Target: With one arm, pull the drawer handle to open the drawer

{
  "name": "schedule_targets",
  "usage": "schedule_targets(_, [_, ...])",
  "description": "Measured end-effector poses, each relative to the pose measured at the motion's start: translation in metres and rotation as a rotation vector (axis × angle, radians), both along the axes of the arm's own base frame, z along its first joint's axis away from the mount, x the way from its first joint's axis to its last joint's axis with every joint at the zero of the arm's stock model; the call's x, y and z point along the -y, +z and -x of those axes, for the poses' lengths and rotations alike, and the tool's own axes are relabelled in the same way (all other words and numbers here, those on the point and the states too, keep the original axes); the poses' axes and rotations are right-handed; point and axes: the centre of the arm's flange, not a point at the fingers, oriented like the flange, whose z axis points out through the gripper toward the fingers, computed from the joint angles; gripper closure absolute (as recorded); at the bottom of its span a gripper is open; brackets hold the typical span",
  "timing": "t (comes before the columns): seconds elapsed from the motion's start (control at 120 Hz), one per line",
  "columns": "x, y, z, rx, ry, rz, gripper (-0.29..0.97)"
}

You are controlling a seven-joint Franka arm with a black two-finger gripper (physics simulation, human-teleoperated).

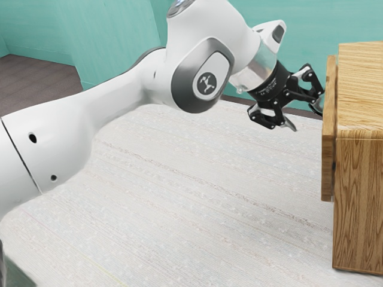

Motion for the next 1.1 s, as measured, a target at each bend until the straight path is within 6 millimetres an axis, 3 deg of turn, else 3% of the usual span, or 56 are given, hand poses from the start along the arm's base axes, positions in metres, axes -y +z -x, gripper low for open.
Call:
schedule_targets(0.5, [-0.034,0.003,0.020,-0.031,0.070,-0.012,0.40])
schedule_targets(1.1, [-0.089,-0.004,0.041,-0.081,0.172,-0.012,0.41])
